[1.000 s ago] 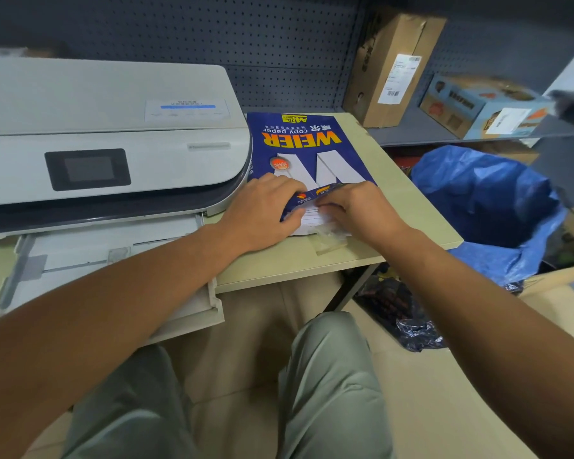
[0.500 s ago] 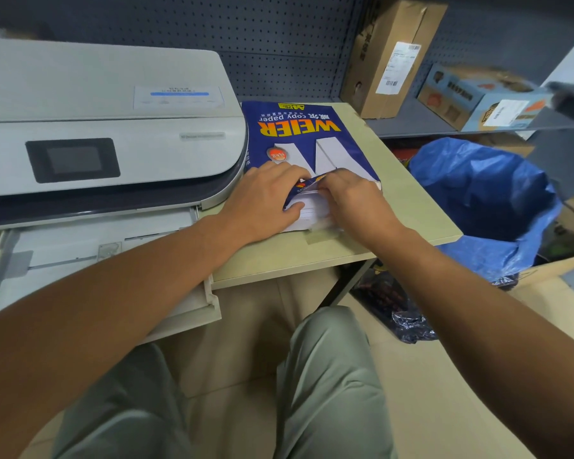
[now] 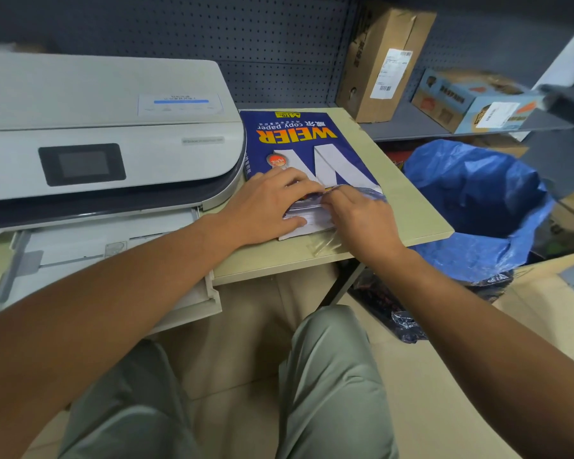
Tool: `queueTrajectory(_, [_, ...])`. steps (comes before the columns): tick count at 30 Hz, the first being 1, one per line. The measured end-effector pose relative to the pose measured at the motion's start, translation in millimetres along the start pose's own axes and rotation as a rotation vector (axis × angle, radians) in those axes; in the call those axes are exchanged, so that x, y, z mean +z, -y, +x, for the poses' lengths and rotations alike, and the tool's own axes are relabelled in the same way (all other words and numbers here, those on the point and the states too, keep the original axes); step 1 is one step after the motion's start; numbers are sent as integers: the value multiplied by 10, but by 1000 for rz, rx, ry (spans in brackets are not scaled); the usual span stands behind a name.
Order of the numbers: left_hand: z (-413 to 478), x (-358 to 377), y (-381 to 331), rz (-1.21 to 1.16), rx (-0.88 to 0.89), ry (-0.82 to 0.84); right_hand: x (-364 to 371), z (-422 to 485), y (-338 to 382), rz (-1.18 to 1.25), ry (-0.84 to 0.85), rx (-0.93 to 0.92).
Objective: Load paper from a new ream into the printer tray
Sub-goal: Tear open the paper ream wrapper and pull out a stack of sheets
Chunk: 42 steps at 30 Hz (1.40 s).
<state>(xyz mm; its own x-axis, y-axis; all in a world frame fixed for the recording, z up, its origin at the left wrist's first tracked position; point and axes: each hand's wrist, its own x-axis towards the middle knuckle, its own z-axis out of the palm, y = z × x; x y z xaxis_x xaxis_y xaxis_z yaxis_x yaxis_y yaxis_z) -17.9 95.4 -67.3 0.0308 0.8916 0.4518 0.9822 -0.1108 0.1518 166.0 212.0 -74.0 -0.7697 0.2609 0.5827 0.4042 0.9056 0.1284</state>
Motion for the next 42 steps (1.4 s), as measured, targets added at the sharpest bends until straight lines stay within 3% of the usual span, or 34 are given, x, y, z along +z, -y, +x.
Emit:
queueTrajectory(12, [-58,-74,-25,-51,-40,167,-114,-182,41,26,51,89])
queueTrajectory(26, [-134,-136,-31,-140,-71,211,-293,-296,43,90,62,205])
queueTrajectory(30, [-174,-171,-33,-119,-78,183,-426,-414,106,112,28,254])
queueTrajectory(35, [-187,-147,-66,-45,-23,135,-589,-661,246,293,-21,445])
queueTrajectory(42, [-373,-104,-275,130,148,14,-744,-1051,457,423,-139,449])
